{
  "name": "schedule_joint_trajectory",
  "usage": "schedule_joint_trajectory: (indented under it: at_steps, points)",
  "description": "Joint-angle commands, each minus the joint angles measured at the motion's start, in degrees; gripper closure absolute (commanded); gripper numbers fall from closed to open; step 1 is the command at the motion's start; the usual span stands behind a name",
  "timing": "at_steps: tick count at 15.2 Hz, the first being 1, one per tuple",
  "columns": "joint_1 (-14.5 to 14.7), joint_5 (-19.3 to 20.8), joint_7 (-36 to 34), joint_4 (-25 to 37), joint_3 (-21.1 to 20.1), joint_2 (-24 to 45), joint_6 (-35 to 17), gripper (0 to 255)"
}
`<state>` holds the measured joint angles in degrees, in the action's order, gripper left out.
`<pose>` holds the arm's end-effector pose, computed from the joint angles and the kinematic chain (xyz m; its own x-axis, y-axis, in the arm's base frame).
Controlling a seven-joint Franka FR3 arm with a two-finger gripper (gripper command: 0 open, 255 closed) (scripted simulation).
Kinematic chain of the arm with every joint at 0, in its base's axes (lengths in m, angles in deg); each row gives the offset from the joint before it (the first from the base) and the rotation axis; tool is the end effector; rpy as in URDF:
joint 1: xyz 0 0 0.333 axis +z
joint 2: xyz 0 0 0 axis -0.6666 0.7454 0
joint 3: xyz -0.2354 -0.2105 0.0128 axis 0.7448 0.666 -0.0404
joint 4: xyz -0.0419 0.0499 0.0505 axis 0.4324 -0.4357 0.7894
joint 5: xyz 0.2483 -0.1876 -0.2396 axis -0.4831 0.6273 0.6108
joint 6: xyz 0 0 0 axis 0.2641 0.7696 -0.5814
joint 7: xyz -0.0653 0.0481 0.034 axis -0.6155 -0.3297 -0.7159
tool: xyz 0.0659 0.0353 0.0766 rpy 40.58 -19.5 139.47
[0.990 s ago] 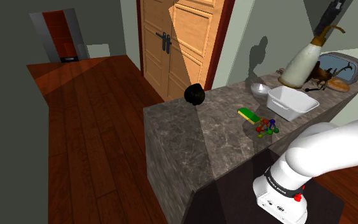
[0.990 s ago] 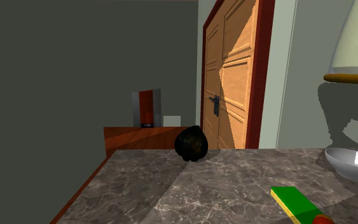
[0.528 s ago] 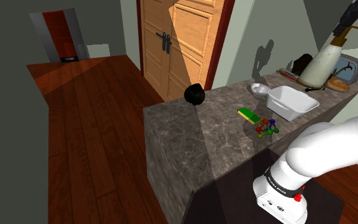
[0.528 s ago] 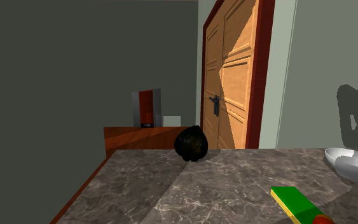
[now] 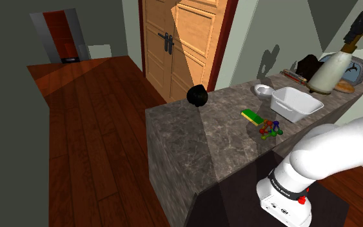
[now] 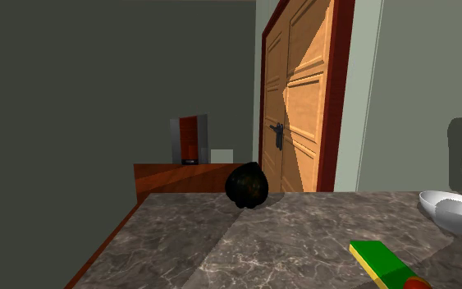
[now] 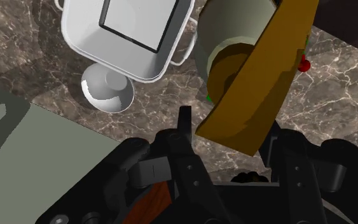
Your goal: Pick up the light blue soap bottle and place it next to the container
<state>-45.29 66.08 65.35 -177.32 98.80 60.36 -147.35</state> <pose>0.1400 -0.4217 0.7425 0.9525 0.2972 0.0665 0.2899 -0.9517 0.1011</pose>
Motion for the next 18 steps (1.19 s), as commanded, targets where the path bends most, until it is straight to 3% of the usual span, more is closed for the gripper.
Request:
schedule_joint_trajectory:
  at_steps: [1, 18]
  points:
    - [-0.5, 0.6, -0.5, -2.5, -0.5, -1.2, -1.5, 255]
    - [-3.9, 4.5, -3.8, -21.0, -1.3, -8.3, -13.3, 255]
